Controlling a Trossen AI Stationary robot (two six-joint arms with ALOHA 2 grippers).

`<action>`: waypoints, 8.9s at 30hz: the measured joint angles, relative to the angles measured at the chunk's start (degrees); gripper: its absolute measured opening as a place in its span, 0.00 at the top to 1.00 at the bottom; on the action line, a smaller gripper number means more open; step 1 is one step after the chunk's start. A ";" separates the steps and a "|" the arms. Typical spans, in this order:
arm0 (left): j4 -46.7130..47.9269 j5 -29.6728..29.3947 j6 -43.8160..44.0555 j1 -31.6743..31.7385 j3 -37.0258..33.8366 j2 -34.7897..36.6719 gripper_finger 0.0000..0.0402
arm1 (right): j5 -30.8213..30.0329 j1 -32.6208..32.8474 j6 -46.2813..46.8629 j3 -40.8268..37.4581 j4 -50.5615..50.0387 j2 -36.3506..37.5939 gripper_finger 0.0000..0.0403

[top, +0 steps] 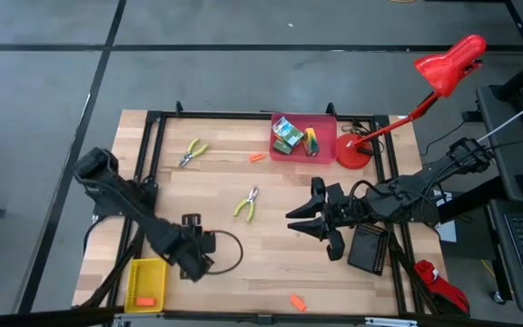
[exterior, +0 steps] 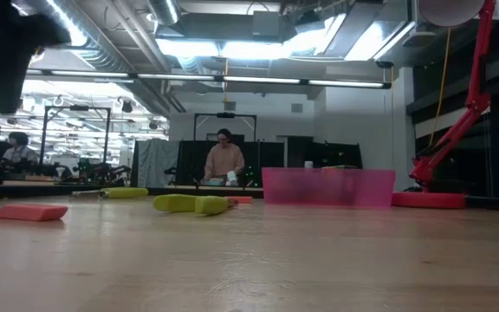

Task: Pick & Place School Supplies
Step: Put the orange eraser into the yellow bin

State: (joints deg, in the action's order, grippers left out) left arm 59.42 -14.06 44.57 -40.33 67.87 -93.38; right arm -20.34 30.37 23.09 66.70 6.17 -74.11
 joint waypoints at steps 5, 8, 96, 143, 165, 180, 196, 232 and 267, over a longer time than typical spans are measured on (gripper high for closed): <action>-4.89 2.27 -3.00 4.14 -7.78 6.70 0.46 | -0.69 1.51 0.06 0.00 -0.03 0.00 0.70; -6.15 6.07 -8.57 7.07 -10.39 8.84 0.46 | -1.87 2.56 0.06 0.00 -0.37 0.00 0.70; -18.11 19.49 59.65 -22.15 -16.62 13.70 0.78 | -12.02 7.74 -4.55 0.00 -1.04 0.00 0.70; -47.30 19.29 -2.81 15.03 -16.58 14.14 0.64 | 15.12 20.77 57.66 0.00 -22.45 -15.74 0.70; -40.91 10.96 -15.66 7.47 -16.58 22.00 0.73 | 17.04 19.54 68.92 24.59 -50.42 -36.62 0.76; -42.03 6.48 -18.95 7.35 -16.58 22.12 0.75 | 22.77 14.75 69.35 24.65 -48.50 -45.28 0.77; -50.76 6.06 -6.39 5.78 -16.58 22.07 0.75 | 16.39 15.67 64.11 24.61 -46.05 -50.44 0.77; -56.26 -1.36 3.34 0.89 -16.58 22.07 0.75 | 8.39 15.93 63.46 24.65 -42.98 -52.66 0.99; -54.51 0.17 2.21 -1.69 -16.58 22.05 0.87 | 9.41 17.35 62.10 24.55 -43.21 -46.27 0.97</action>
State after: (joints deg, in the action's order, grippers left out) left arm 4.91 -13.89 46.77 -42.02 51.29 -71.33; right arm -10.93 47.71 85.20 91.24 -37.05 -120.38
